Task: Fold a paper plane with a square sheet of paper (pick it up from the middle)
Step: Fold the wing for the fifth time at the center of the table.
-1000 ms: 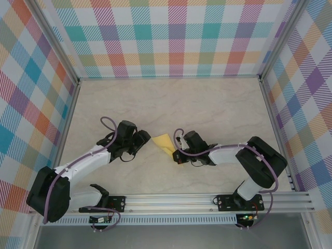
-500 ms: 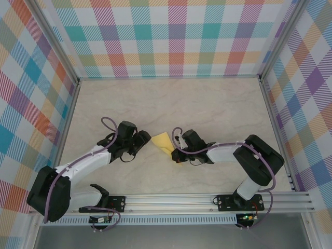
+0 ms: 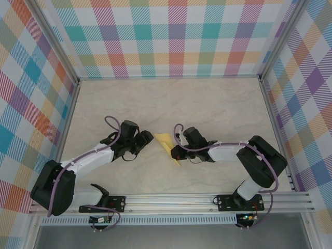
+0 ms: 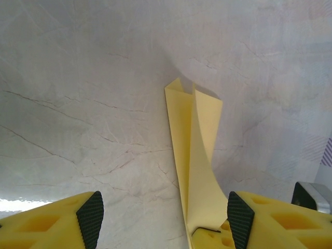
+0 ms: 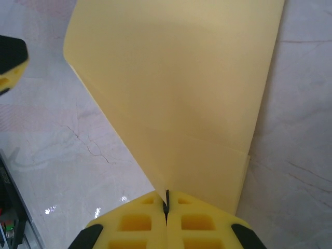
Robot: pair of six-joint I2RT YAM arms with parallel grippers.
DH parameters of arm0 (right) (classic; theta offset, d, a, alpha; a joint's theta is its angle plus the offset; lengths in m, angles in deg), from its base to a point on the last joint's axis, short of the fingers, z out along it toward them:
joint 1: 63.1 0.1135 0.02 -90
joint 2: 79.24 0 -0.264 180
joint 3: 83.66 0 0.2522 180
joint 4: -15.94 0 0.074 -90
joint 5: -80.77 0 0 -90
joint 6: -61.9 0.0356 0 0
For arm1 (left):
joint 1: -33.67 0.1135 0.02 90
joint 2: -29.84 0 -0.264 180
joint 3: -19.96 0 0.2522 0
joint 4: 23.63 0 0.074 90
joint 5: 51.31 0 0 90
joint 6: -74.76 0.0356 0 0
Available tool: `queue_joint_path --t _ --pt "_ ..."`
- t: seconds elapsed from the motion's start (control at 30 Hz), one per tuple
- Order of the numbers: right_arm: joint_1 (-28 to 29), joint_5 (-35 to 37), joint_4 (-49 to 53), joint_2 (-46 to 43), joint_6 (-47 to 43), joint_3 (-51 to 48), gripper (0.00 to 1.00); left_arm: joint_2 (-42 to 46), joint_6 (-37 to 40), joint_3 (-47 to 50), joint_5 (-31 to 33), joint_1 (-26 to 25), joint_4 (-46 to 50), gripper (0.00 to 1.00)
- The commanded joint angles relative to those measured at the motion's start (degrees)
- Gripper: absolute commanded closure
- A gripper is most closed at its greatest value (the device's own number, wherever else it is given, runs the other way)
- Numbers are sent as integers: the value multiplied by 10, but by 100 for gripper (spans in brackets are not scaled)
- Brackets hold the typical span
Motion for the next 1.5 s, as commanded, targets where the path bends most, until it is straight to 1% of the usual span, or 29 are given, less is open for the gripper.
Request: queue_joint_path --t 0.0,0.23,0.4,0.57,0.87,1.0,1.03,1.1,1.3,1.47 --pt "-12 -20 -4 -4 16 6 97 -18 8 -13 -23 6 -22 33" --pt "-34 -75 -88 8 72 -23 97 -47 14 -22 -46 5 -40 33" --pt "-52 -106 -107 18 98 -28 98 -60 21 -18 -73 3 -74 36" --pt "-68 -141 -140 44 135 -29 98 -80 28 -24 -90 -5 -97 40" --pt "-99 -210 -229 99 205 -38 98 -110 44 -37 -114 -21 -135 42" --pt "-108 -220 -231 116 224 -40 98 -129 54 -46 -130 -31 -159 43" --pt "-111 -223 -253 122 229 -41 98 -135 54 -49 -137 -35 -171 43" --pt "-114 -229 -260 129 236 -41 98 -147 59 -59 -148 -43 -184 43" --pt "-119 -228 -255 140 242 -41 99 -186 77 -88 -162 -68 -207 43" --pt "-120 -226 -254 143 243 -44 98 -219 78 -100 -161 -74 -231 43"
